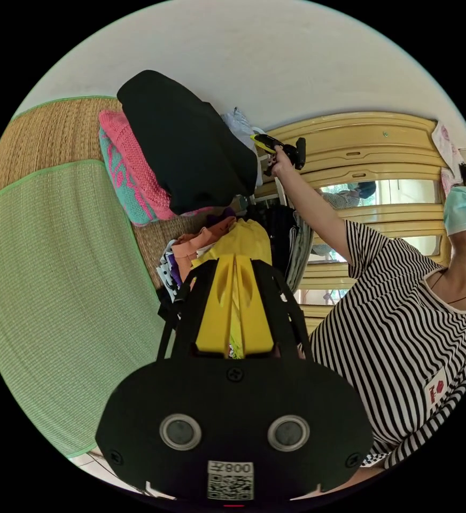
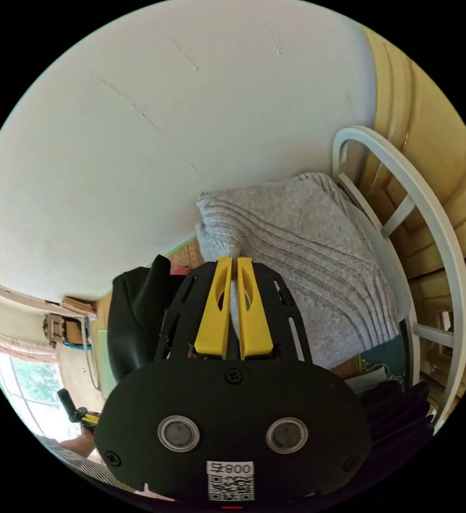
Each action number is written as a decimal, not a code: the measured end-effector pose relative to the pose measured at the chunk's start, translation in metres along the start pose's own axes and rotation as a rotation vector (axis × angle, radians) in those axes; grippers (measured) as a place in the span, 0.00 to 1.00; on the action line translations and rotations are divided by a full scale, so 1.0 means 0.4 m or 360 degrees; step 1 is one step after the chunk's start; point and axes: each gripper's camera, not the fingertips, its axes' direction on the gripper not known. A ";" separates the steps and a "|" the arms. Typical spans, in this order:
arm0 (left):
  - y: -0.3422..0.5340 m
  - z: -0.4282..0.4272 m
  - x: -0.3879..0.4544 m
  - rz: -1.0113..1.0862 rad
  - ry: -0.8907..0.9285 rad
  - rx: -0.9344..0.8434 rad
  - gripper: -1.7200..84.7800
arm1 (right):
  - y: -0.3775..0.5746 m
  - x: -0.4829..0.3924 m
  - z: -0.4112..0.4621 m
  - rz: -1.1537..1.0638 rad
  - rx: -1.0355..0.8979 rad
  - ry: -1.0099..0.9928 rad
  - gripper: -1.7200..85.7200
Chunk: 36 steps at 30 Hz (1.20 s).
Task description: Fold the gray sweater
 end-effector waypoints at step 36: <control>0.959 -1.247 0.091 0.1038 0.0150 0.1103 0.14 | 1.101 -1.430 -0.820 -0.1519 0.0691 -0.1238 0.04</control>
